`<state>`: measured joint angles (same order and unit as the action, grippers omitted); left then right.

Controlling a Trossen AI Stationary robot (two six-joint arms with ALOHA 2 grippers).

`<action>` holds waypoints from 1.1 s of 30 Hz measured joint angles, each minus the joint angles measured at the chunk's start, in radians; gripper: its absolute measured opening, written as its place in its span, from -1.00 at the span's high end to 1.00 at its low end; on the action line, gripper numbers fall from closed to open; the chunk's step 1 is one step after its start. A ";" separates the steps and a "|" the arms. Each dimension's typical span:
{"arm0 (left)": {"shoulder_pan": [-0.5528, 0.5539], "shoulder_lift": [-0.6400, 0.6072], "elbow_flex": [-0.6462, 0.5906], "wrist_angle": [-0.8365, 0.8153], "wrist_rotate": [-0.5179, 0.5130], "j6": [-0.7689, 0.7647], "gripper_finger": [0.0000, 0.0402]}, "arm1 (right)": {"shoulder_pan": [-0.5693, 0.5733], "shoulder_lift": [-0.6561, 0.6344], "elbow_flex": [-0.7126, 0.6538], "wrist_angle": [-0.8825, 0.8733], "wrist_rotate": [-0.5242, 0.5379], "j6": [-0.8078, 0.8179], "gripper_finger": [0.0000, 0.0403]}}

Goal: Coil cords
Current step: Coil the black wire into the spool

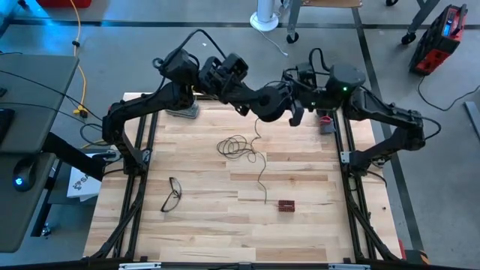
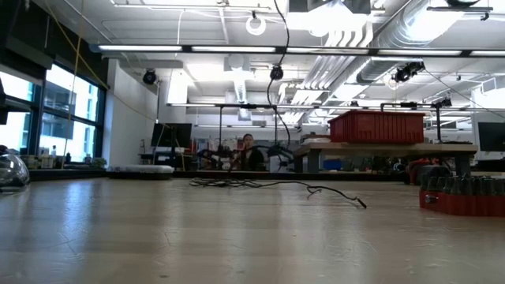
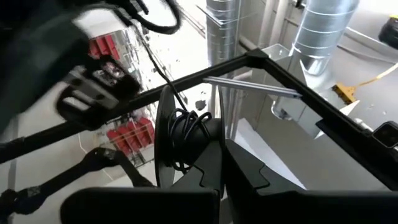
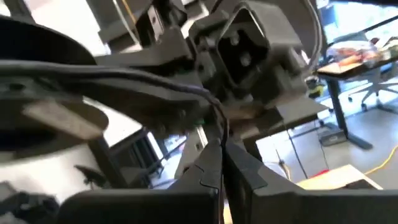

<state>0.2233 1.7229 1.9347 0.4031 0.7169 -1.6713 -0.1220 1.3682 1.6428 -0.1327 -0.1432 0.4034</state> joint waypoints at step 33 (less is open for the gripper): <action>0.028 0.008 0.002 0.095 0.141 -0.050 1.00 | 0.163 0.104 0.000 0.298 0.098 0.026 1.00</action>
<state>0.2512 1.7309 1.9362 0.4977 0.8578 -1.7213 0.0414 1.4721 1.6424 0.1653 -0.0450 0.4291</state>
